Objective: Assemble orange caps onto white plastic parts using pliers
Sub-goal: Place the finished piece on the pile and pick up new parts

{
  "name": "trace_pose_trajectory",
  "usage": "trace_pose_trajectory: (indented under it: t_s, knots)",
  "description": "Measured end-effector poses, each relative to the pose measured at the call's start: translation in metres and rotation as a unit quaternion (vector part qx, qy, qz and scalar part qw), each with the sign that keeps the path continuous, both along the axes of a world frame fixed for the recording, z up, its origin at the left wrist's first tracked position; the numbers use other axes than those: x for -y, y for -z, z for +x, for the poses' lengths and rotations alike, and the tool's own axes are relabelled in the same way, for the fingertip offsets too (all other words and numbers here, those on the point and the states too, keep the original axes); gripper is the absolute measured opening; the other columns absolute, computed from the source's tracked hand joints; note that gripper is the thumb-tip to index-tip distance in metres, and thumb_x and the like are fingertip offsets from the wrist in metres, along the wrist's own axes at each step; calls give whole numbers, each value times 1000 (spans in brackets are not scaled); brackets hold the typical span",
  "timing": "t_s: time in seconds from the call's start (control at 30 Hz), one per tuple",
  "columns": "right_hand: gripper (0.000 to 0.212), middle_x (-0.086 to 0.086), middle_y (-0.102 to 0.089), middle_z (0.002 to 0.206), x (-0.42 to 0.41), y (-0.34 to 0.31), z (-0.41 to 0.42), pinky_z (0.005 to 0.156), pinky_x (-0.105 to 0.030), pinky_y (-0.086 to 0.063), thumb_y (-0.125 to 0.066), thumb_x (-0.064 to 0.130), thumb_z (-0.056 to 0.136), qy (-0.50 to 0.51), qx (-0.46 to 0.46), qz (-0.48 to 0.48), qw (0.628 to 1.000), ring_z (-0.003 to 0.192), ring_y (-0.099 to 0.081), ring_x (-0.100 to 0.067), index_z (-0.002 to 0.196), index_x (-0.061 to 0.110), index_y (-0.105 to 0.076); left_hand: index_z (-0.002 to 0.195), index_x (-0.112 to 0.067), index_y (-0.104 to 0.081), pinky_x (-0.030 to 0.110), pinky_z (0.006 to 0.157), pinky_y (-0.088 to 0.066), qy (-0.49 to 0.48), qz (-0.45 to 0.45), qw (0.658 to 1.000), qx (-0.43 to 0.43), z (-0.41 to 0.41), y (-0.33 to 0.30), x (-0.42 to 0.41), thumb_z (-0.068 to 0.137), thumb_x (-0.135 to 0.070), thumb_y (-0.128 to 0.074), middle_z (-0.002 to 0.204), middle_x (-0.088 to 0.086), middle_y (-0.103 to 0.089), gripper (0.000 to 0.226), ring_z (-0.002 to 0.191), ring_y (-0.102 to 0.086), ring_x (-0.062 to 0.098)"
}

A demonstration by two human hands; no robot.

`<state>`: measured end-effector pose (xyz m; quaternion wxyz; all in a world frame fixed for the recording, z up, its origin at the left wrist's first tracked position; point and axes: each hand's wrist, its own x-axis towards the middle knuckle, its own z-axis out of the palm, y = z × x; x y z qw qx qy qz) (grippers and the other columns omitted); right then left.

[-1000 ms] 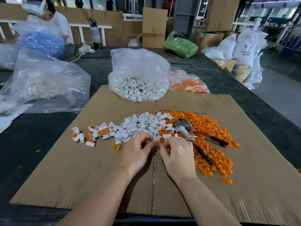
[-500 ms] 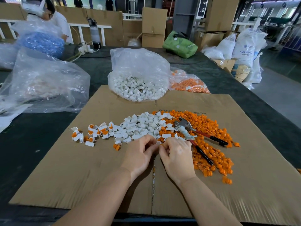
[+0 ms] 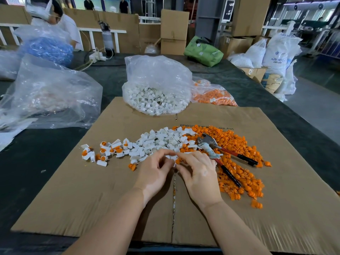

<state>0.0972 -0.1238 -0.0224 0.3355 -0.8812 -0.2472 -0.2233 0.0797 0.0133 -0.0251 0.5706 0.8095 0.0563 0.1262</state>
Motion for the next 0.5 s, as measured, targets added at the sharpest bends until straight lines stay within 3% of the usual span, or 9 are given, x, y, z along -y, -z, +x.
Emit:
trace_pose_trajectory:
  t_s: [0.33,0.5]
  knots:
    - [25,0,-63,84,0,-3,0,74,-33,-34,-75,10,78,2,-3,-6,1000,82,-57,-22,102,19,-72,90,-39,-62,6,55,-37,4,13,1000,-3,-1,-2,0,92,-16,-58,67,-4,-56,23,58,-49,-3]
    - [23,-1,-63,84,0,-4,0,73,-37,-40,-74,8,78,-8,8,-9,1000,81,-58,-23,99,17,-72,86,-33,-63,7,52,-36,6,-23,1000,-1,-1,-4,3,88,-18,-64,54,-15,-54,16,53,-49,-4]
